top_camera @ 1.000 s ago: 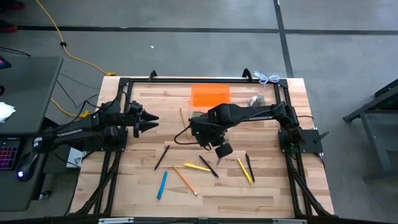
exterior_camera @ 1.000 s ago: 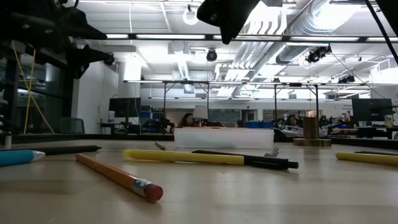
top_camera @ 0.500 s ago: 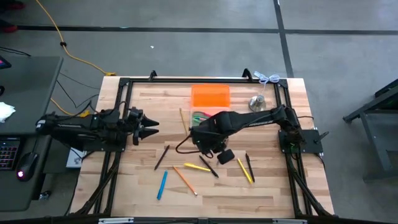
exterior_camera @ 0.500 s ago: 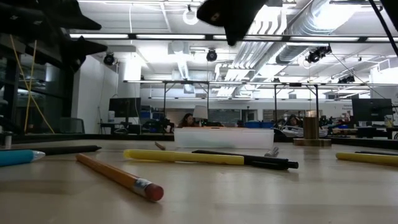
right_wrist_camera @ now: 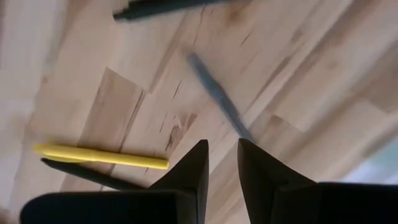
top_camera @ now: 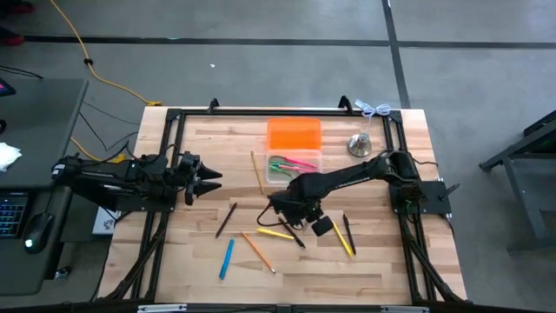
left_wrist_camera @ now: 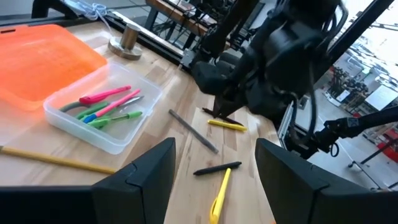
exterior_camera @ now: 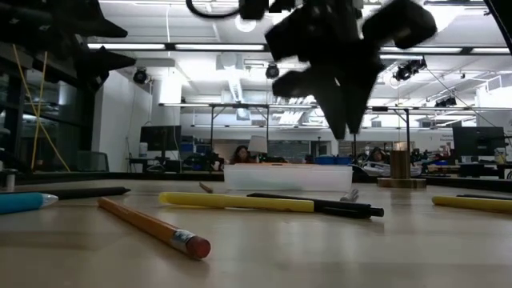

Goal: Pick & place school supplies into a supply box
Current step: Put the gray pen into the supply box

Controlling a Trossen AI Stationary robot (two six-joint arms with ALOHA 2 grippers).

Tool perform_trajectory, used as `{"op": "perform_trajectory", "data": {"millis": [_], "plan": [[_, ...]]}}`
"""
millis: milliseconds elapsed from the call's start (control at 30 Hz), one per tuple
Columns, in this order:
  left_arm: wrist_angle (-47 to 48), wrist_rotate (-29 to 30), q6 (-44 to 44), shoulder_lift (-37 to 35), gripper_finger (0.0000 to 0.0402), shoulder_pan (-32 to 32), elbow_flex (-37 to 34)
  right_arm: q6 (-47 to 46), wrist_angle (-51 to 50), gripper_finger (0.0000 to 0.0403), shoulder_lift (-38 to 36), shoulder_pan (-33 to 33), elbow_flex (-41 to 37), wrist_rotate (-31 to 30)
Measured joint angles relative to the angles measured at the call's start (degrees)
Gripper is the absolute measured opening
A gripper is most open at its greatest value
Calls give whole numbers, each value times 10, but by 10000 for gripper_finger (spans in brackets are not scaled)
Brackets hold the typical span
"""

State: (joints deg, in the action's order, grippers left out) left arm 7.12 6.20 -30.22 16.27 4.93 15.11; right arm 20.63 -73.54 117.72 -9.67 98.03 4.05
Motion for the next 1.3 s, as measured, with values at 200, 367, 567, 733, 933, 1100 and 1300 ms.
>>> {"op": "perform_trajectory", "data": {"millis": [200,367,567,733,933,1100,1300], "plan": [[3,2,0,1,250,0,0,15,30,58,0,-3,-47,-18],[3,7,-1,1,250,0,0,26,58,58,0,-2,-61,-22],[3,9,-4,1,250,0,0,40,76,58,0,-2,-78,-20],[3,10,-4,1,250,0,0,53,89,58,-1,-2,-91,-22],[3,13,-4,1,250,0,0,54,121,58,-1,-2,-106,-26],[3,16,-5,1,250,0,0,57,133,58,-1,-2,-127,-27],[3,16,-6,1,250,0,0,78,154,58,-2,-2,-153,-53]]}}
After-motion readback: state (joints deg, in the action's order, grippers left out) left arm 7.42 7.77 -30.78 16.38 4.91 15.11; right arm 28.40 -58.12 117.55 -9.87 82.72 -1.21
